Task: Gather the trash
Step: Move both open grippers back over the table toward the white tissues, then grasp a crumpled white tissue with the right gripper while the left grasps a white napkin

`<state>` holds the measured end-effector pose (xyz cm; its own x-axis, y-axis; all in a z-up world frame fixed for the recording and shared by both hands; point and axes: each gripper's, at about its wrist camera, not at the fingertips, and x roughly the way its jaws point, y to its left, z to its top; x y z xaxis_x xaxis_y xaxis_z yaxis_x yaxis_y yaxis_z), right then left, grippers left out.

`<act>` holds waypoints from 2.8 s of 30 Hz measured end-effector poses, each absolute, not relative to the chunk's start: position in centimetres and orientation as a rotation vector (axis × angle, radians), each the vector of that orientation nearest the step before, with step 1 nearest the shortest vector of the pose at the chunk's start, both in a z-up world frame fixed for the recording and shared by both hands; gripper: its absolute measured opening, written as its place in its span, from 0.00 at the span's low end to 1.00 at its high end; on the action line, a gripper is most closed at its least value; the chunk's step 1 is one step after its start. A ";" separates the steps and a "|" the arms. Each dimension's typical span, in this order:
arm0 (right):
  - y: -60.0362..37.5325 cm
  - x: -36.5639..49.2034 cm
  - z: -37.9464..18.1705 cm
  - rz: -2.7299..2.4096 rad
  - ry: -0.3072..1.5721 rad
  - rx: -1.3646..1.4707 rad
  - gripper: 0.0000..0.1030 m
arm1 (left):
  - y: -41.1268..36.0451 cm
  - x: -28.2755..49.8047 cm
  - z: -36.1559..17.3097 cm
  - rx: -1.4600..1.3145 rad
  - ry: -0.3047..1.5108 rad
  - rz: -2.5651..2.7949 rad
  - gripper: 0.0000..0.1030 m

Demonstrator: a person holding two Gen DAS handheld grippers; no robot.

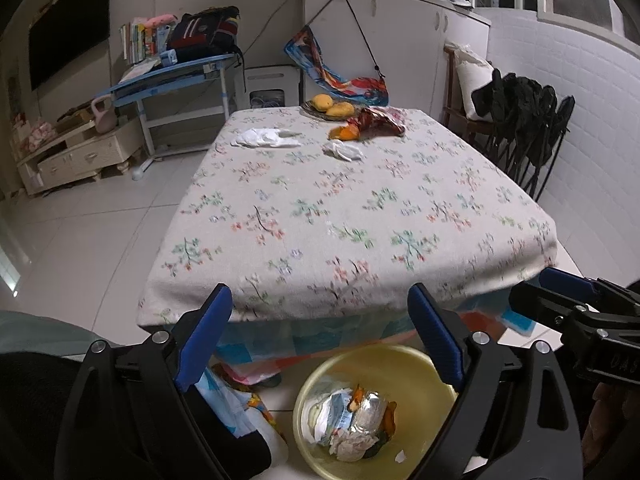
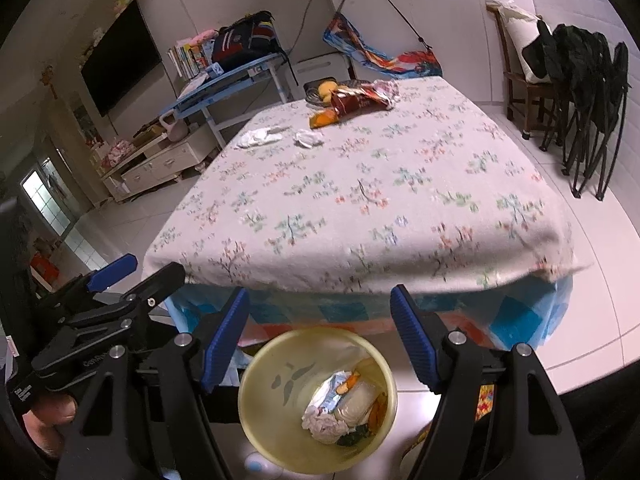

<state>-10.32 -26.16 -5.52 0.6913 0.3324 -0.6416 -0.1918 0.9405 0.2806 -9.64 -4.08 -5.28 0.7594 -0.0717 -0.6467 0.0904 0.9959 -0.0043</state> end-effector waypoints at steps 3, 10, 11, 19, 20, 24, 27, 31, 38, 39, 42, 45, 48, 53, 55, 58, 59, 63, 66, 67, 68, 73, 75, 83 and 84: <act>-25.8 -9.5 -4.9 0.310 0.743 0.188 0.69 | -3.3 -8.7 -4.3 0.004 0.687 -0.073 0.84; -24.9 -6.4 -3.1 0.357 0.720 0.139 0.69 | -1.1 -5.4 -2.6 -0.018 0.668 -0.023 0.86; -24.9 -5.9 -3.0 0.360 0.721 0.134 0.69 | -0.7 -4.6 -2.5 -0.029 0.670 -0.017 0.86; -24.7 -1.2 -2.9 0.376 0.753 0.121 0.69 | 1.1 0.6 -1.9 -0.075 0.686 0.010 0.86; -24.6 -0.6 -2.8 0.380 0.757 0.119 0.69 | 1.2 1.4 -1.7 -0.071 0.685 0.013 0.86; -23.7 2.1 -2.8 0.395 0.773 0.101 0.69 | 2.1 4.3 -1.1 -0.067 0.685 0.023 0.86; -22.9 4.3 -3.0 0.402 0.786 0.080 0.69 | 2.7 6.6 -1.1 -0.065 0.700 0.025 0.86; -21.7 7.0 -3.5 0.407 0.802 0.053 0.69 | 3.0 9.9 -1.5 -0.025 0.724 0.027 0.86; -20.2 10.4 -4.7 0.429 0.826 0.032 0.69 | 3.7 14.8 -2.8 -0.009 0.773 0.000 0.86; -20.0 10.8 -4.8 0.432 0.830 0.029 0.69 | 3.7 15.3 -3.0 -0.013 0.780 -0.002 0.86; -19.6 11.6 -5.2 0.441 0.839 0.023 0.66 | 4.0 16.9 -3.8 -0.025 0.799 -0.002 0.86; -19.3 12.6 -5.5 0.447 0.851 0.020 0.64 | 4.1 18.6 -4.3 -0.046 0.811 -0.002 0.86; -19.1 13.8 -5.8 0.447 0.867 0.019 0.61 | 3.7 20.2 -4.8 -0.052 0.815 -0.016 0.86; -18.9 15.3 -6.3 0.440 0.896 0.027 0.57 | 2.4 22.9 -5.9 0.003 0.837 -0.033 0.86; -18.7 15.7 -6.5 0.443 0.908 0.025 0.56 | 2.1 23.9 -6.2 0.029 0.840 -0.033 0.86; -18.5 16.0 -6.6 0.445 0.915 0.008 0.54 | 1.9 25.3 -6.7 0.027 0.851 -0.027 0.86; -18.4 16.2 -6.7 0.444 0.922 0.003 0.51 | 1.9 25.6 -6.8 0.024 0.855 -0.025 0.86; -18.1 16.2 -6.9 0.442 0.936 -0.016 0.48 | 1.6 26.9 -7.2 0.034 0.877 -0.012 0.86; -18.1 16.0 -6.9 0.437 0.934 -0.039 0.43 | 1.3 27.6 -7.8 0.050 0.900 -0.013 0.86; -18.1 15.9 -6.9 0.437 0.933 -0.048 0.38 | 1.1 27.7 -8.0 0.056 0.906 -0.014 0.86; -18.2 15.9 -6.9 0.439 0.933 -0.054 0.33 | 1.0 27.9 -8.2 0.066 0.913 -0.017 0.86; -18.3 15.7 -6.9 0.448 0.931 -0.069 0.26 | -0.5 28.3 -9.2 0.125 0.949 -0.056 0.70; -18.4 15.6 -6.9 0.452 0.931 -0.065 0.24 | -0.9 28.2 -9.5 0.146 0.952 -0.078 0.56; -18.2 14.8 -6.6 0.480 0.935 -0.055 0.21 | -2.6 26.8 -9.1 0.177 0.944 -0.152 0.14; -18.3 14.7 -6.5 0.480 0.934 -0.049 0.21 | -2.6 26.5 -9.0 0.170 0.948 -0.161 0.13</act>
